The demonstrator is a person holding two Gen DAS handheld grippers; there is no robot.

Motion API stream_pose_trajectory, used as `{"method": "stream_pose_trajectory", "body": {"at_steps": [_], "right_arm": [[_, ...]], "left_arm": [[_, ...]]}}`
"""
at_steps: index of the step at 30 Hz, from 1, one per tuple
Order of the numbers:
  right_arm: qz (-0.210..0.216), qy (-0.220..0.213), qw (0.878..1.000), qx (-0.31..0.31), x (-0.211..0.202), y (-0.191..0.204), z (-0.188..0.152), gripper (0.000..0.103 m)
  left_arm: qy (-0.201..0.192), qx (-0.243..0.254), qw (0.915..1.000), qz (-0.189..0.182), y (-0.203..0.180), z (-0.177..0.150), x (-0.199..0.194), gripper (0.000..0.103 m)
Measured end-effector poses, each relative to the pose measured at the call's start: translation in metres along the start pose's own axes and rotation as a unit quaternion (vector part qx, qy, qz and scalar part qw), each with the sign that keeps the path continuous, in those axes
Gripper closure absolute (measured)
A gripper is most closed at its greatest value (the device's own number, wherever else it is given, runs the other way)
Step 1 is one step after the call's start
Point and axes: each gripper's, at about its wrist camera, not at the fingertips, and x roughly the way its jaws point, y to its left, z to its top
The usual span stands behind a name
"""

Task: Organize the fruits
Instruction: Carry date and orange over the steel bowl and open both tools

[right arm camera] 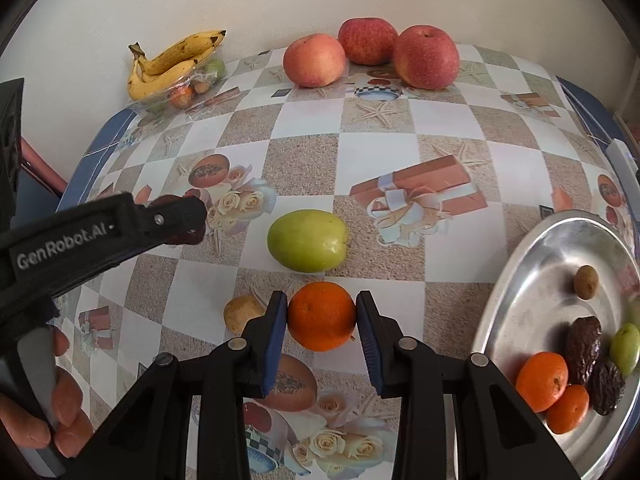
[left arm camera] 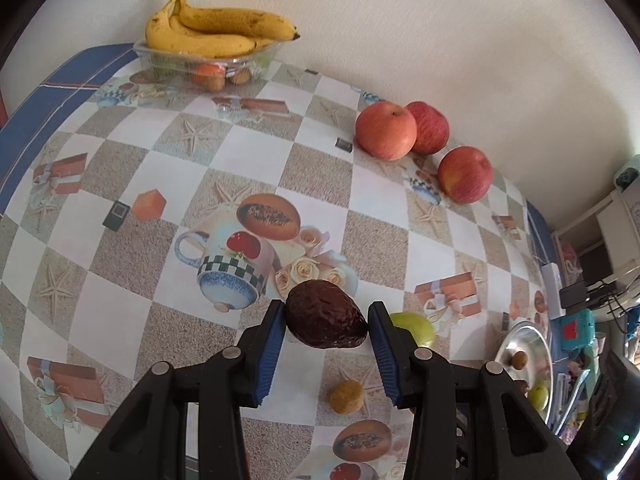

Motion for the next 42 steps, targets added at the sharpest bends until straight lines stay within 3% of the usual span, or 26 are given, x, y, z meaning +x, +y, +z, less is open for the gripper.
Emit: {"method": "stream_pose_trajectory", "body": {"at_steps": [15,22,26,33,42], "right_arm": [[-0.003,-0.019,0.999,0.043,-0.048,-0.015,-0.012,0.066],[-0.038,-0.023,0.996,0.073,-0.057,-0.044,-0.013,0.066],[-0.081,-0.03,0.991,0.104,-0.063,-0.075,-0.013,0.066],[-0.13,-0.042,0.972,0.19,-0.079,-0.139,-0.021,0.066],[-0.136,-0.051,0.958,0.247,-0.089,-0.179,-0.033,0.066]], "left_arm": [[-0.012,0.014,0.9995,-0.027,-0.021,-0.003,-0.025,0.058],[-0.001,0.049,0.9982,-0.034,-0.048,-0.014,-0.022,0.058],[0.012,0.077,0.9961,-0.042,-0.07,-0.025,-0.017,0.058],[0.055,0.127,0.9854,-0.099,-0.12,-0.055,-0.002,0.058],[0.087,0.192,0.9697,-0.123,-0.166,-0.089,0.01,0.056]]}}
